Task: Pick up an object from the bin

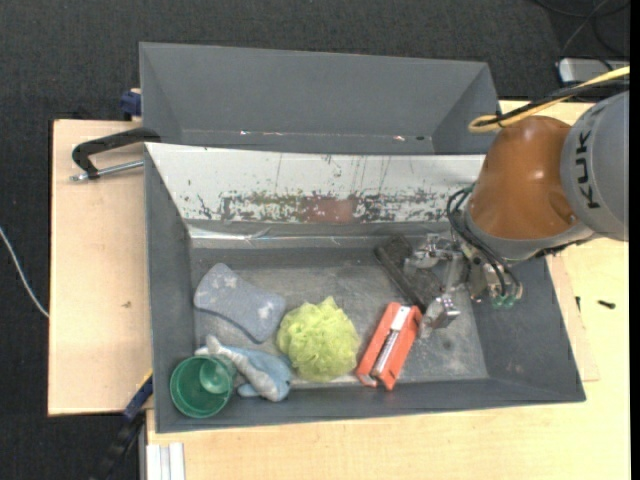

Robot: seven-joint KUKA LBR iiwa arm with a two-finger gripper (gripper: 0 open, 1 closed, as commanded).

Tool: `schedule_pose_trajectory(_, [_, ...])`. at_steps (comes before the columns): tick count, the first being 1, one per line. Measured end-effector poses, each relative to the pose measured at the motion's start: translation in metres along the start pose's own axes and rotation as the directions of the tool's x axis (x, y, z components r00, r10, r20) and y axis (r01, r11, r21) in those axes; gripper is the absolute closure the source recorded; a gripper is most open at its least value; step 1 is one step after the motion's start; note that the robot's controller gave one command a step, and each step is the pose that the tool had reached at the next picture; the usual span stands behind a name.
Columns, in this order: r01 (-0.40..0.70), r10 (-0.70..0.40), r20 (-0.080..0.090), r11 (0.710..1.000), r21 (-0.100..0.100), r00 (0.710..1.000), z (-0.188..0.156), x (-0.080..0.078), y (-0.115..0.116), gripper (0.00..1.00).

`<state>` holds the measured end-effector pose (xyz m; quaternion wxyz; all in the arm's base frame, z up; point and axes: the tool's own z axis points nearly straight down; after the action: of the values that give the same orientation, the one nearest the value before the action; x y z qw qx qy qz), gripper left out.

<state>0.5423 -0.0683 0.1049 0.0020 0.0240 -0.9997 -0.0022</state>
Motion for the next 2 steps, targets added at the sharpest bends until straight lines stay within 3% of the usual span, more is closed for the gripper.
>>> schedule_pose_trajectory(1, [0.207,-0.208,0.035,0.978,0.023,0.978,0.0263,0.0253,0.0363,1.0])
schedule_pose_trajectory(2, [0.207,-0.208,0.035,0.978,0.023,0.978,0.0264,0.0253,0.0362,1.0])
